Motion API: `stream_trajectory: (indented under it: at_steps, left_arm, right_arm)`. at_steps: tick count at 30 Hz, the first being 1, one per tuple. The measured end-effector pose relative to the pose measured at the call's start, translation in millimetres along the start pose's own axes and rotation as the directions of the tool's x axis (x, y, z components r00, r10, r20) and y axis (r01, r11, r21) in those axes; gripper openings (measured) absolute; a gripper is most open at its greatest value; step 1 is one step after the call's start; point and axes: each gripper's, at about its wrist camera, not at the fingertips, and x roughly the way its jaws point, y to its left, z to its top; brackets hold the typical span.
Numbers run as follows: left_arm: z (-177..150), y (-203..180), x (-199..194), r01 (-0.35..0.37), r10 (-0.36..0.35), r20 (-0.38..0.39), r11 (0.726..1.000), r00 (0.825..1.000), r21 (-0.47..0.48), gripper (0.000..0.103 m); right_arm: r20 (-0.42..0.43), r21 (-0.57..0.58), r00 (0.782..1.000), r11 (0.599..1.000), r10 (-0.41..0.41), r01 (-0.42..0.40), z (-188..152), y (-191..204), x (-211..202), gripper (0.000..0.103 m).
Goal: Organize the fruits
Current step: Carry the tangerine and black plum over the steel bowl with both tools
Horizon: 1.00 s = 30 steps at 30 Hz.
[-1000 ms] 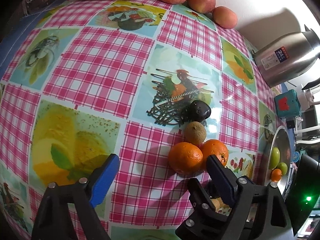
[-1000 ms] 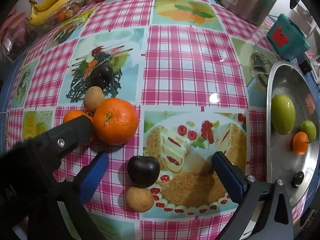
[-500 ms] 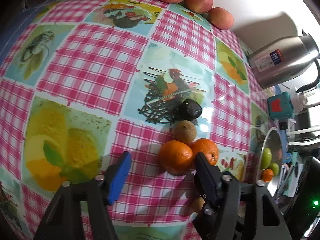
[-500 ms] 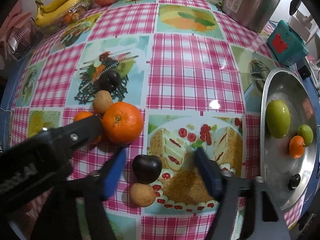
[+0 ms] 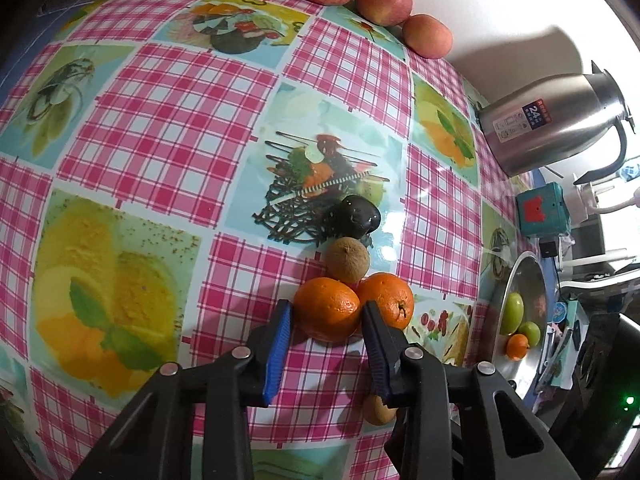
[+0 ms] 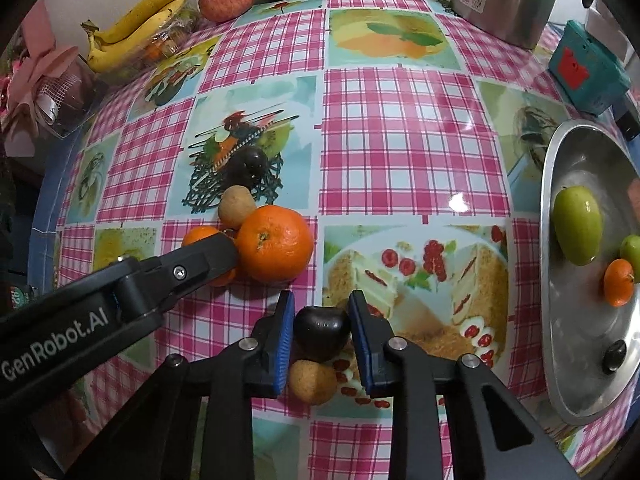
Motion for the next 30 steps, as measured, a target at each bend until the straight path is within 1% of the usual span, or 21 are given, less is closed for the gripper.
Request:
stream_trajectory:
  at_steps: [5,10,22,30]
  left_arm:
    - [0,1,-4,-0.006,0.006,0.008,1.0,1.0,-0.01,0.037]
    - [2,3,-18,-0.007,0.008,0.042,1.0,0.999,-0.014,0.037]
    - [4,-3,-46,-0.01,0.011,0.119,1.0,0.993,-0.01,0.037]
    - [2,-10,-55,-0.024,0.024,0.144,1.0,0.989,0.001,0.037]
  right_arm:
    - [0.009,0.002,1.0,1.0,0.007,-0.007,0,0,-3,0.029]
    - [0.028,0.005,0.999,1.0,0.026,-0.026,2,-2,-14,0.029]
    - [0.082,0.036,0.996,0.998,0.044,-0.047,-1,-19,-43,0.029]
    - [0.093,0.078,0.995,0.996,0.043,-0.05,-1,-35,-50,0.029]
